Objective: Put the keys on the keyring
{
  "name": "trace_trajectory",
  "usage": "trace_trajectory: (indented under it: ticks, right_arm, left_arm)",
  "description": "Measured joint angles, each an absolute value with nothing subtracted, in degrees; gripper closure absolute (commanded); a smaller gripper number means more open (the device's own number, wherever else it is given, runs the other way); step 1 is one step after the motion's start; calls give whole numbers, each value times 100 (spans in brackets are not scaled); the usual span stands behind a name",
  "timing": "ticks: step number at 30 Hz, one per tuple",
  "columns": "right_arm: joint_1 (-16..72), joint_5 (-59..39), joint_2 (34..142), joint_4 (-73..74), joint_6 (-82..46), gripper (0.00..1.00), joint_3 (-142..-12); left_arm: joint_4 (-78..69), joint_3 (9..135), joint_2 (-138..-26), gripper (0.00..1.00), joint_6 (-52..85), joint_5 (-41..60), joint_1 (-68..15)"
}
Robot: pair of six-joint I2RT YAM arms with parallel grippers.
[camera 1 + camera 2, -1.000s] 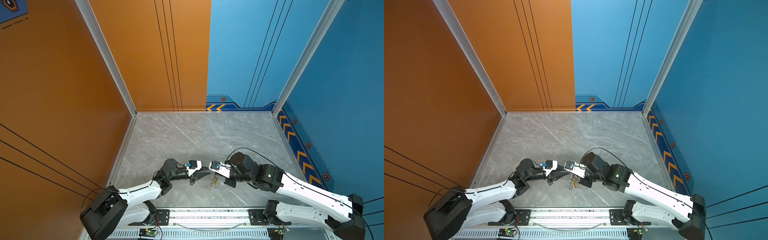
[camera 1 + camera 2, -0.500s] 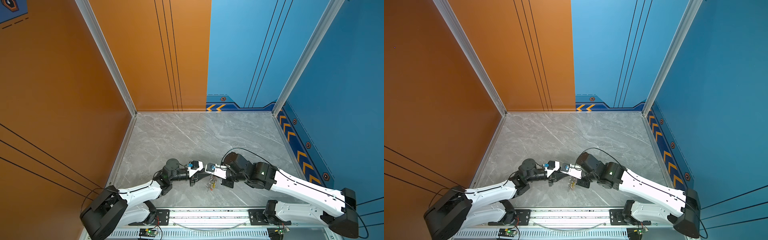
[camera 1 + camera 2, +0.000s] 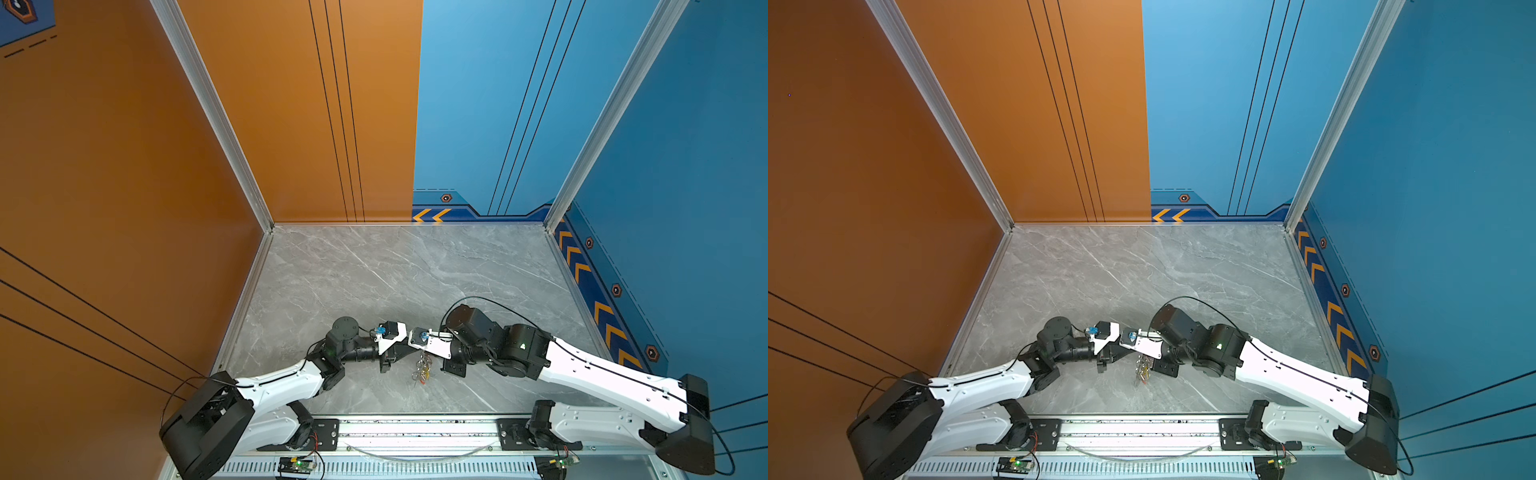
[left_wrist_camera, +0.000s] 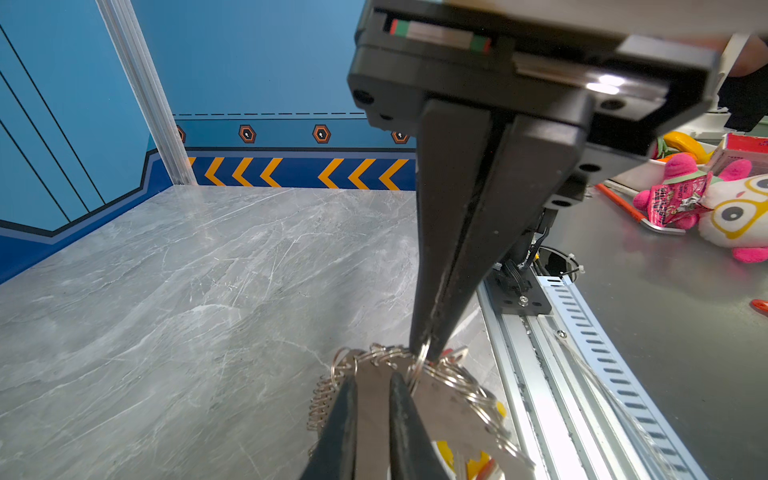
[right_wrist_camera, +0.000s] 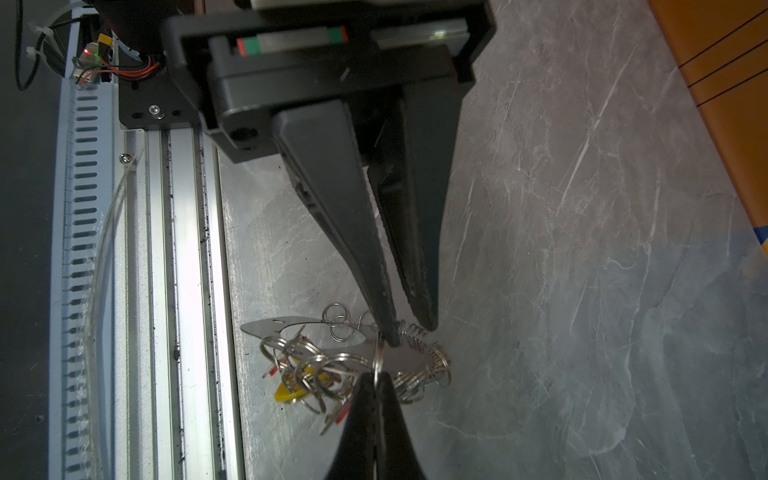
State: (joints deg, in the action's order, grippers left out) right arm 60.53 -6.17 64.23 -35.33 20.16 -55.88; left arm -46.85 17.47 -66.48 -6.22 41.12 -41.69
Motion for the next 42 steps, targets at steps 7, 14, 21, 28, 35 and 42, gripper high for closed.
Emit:
trace_trajectory:
  ticks: [7, 14, 21, 28, 35, 42]
  right_arm:
    - [5946, -663, 6259, -3461, 2014, 100, -5505]
    - [5815, -729, 6097, -3395, 2014, 100, -5422]
    - [5828, -749, 6110, -3371, 2016, 100, -5391]
    - [5861, -792, 6176, -3271, 2016, 100, -5389]
    - [5861, -843, 6213, -3258, 2018, 100, -5389]
    - [5931, -926, 6222, -3179, 2080, 100, -5378]
  left_arm:
    - [-4689, 1747, -6552, 83, -598, 4097, -4115]
    - [-4788, 1745, -6552, 85, -469, 4198, -4042]
    - [-4967, 1747, -6613, 87, -403, 4515, -4040]
    - [-4987, 1747, -6709, 89, -357, 4676, -4047]
    - [-4989, 1747, -6720, 90, -342, 4676, -4047]
    - [-4991, 1747, -6720, 86, -342, 4652, -4058]
